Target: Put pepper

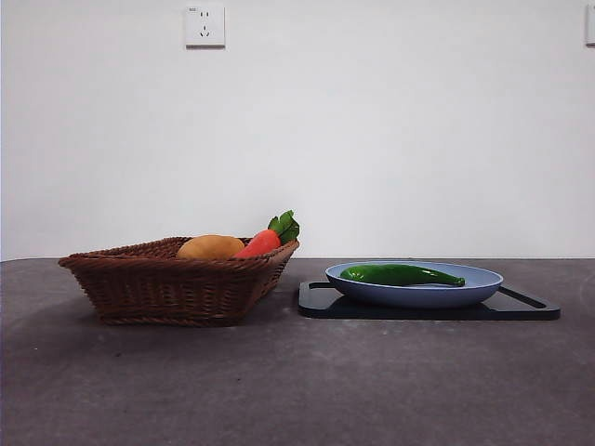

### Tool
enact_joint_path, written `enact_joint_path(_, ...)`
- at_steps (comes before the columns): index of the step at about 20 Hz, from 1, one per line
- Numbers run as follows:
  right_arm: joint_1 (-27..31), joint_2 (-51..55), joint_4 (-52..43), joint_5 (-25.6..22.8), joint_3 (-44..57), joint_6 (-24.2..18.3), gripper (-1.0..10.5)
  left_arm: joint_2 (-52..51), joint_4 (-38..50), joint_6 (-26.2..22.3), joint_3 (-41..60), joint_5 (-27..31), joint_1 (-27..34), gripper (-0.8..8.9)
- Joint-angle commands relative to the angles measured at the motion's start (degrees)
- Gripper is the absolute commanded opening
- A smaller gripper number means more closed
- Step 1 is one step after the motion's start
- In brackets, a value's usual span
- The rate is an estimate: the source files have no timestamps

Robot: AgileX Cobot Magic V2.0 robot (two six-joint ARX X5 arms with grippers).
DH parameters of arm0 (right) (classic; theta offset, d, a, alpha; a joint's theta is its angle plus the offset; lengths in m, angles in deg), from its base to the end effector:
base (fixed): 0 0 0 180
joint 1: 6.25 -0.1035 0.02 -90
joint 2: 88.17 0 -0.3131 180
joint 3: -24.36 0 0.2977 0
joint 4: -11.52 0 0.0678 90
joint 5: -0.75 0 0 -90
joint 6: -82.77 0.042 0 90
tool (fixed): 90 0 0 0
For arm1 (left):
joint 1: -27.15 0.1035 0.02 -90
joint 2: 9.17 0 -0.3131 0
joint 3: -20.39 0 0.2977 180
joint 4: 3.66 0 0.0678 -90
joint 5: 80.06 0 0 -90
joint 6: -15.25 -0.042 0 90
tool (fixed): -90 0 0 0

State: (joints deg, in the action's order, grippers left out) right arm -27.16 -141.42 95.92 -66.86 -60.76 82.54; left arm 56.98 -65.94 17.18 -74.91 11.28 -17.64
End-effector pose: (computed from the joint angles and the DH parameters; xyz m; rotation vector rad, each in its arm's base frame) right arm 0.1347 0.0686 0.4269 0.0086 0.9362 0.7029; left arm 0.1748 -0.1721 0.4749 0.2006 0.5567 -0.7270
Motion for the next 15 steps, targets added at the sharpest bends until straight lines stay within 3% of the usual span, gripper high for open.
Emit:
enact_joint_path(1,-0.2,-0.2,-0.5,0.0,-1.0,0.3,0.1,0.5,1.6,-0.5,-1.1,0.1,-0.5,0.08)
enact_joint_path(4,-0.2,-0.2,-0.5,0.0,-1.0,0.3,0.1,0.5,3.2,-0.8,-1.1,0.1,-0.4,0.08)
enact_joint_path(7,-0.2,-0.2,-0.5,0.0,-1.0,0.3,0.1,-0.7,7.7,-3.8,-1.1,4.1,2.9,0.08)
enact_joint_path(11,-0.2,-0.2,-0.5,0.0,-1.0,0.3,0.1,-6.3,22.0,-8.0,2.2,0.9,13.3,0.08)
enact_joint_path(15,-0.2,-0.2,-0.5,0.0,-1.0,0.3,0.1,-17.8,44.3,-8.1,18.1,-6.3,27.1,0.08)
